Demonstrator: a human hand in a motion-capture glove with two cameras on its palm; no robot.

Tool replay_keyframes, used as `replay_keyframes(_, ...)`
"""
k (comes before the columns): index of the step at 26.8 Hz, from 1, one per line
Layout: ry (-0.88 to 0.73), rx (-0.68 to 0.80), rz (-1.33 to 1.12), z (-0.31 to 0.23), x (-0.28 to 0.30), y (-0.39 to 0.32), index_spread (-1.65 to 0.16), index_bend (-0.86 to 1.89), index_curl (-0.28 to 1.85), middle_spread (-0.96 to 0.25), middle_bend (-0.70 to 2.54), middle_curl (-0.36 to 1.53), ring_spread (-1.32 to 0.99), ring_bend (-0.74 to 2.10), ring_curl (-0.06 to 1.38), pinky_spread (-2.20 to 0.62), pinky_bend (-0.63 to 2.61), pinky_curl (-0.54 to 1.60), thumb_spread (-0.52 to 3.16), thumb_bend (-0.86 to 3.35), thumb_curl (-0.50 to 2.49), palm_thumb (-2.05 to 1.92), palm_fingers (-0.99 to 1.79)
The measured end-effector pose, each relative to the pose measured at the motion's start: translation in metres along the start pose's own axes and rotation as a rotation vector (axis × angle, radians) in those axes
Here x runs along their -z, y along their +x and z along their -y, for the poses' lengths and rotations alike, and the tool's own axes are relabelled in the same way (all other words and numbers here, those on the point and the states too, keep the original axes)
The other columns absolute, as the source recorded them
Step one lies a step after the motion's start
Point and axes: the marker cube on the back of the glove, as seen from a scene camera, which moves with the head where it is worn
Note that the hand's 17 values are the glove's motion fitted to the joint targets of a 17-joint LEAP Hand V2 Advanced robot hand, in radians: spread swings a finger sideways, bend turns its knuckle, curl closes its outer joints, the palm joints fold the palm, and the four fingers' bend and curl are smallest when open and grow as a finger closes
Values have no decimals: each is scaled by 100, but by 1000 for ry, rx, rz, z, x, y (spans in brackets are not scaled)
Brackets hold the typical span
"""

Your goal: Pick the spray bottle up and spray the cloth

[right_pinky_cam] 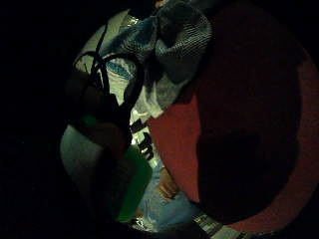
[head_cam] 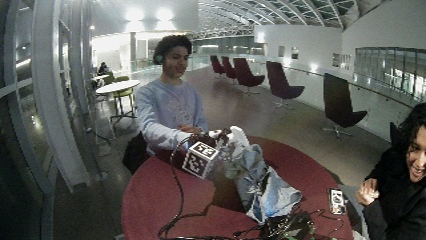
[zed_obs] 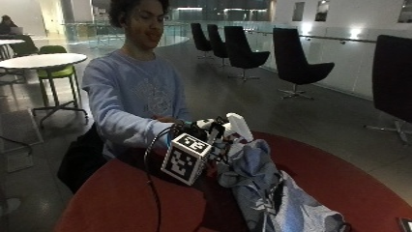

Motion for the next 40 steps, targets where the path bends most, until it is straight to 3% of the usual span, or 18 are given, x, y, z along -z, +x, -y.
replay_keyframes(11,21,37,5,-1,-3,-2,-21,11,29,-1,32,47,0,65,42,8,40,38,110,-2,53,71,115)
replay_keyframes(19,59,408,35,-13,-36,-34,-21,12,30,-2,31,47,0,65,42,9,40,39,110,-2,52,71,114)
replay_keyframes(27,-33,650,57,-15,-134,-64,-23,13,30,-3,33,48,-2,62,42,8,36,38,110,-2,52,70,111)
replay_keyframes(40,-190,664,-46,33,-269,-43,-27,16,34,-4,45,50,-3,52,40,16,8,29,112,-3,48,69,98)
